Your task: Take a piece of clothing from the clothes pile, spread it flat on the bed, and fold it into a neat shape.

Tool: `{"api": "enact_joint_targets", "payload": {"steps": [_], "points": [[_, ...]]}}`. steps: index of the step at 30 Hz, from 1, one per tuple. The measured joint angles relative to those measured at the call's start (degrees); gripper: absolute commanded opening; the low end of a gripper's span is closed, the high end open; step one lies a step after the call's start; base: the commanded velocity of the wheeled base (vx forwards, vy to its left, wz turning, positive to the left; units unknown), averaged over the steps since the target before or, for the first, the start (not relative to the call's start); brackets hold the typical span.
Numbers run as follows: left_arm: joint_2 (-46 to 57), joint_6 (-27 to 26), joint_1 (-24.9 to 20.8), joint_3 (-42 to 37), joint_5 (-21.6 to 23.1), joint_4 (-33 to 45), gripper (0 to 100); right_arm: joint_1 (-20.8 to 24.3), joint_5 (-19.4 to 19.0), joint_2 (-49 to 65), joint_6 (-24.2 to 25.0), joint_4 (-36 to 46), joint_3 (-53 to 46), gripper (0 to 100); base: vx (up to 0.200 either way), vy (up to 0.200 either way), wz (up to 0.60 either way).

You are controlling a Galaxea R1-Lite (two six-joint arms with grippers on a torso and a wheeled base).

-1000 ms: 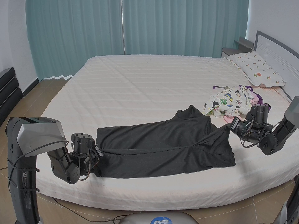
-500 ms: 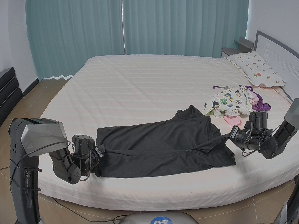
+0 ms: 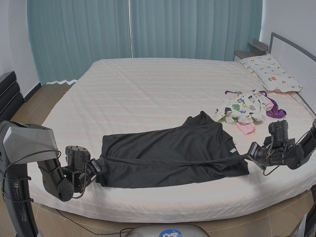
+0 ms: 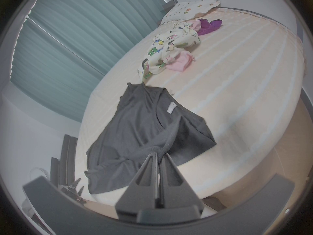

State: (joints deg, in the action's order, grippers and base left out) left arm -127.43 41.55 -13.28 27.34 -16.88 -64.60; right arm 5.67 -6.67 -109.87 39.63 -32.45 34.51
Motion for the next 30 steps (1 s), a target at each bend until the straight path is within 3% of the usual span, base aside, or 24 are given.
{"api": "enact_joint_targets", "payload": {"steps": [5, 8, 20, 26, 30], "points": [[2.0, 4.3, -1.4, -2.5, 0.0, -0.1, 100, 0.7, 0.7, -1.8, -2.2, 0.3, -1.2, 100, 0.0, 0.0, 0.0], [2.6, 5.6, -2.5, -3.8, 0.0, -0.2, 100, 1.1, 3.1, -3.1, -2.7, 0.1, -0.6, 100, 0.0, 0.0, 0.0], [3.1, 6.0, -3.5, -6.0, 0.6, -0.4, 100, 0.7, 3.6, -4.1, 0.6, -0.6, 2.8, 100, 0.0, 0.0, 0.0], [3.1, 6.0, -3.4, -6.4, 2.9, -0.9, 100, 0.5, 3.6, -4.7, 0.7, -4.4, 1.4, 100, 0.2, 0.0, 0.0], [3.1, 6.0, -3.5, -6.7, 3.0, -1.0, 100, 0.5, 3.6, -5.0, 0.2, -6.8, -0.1, 100, 0.0, 0.0, 0.0]]}}
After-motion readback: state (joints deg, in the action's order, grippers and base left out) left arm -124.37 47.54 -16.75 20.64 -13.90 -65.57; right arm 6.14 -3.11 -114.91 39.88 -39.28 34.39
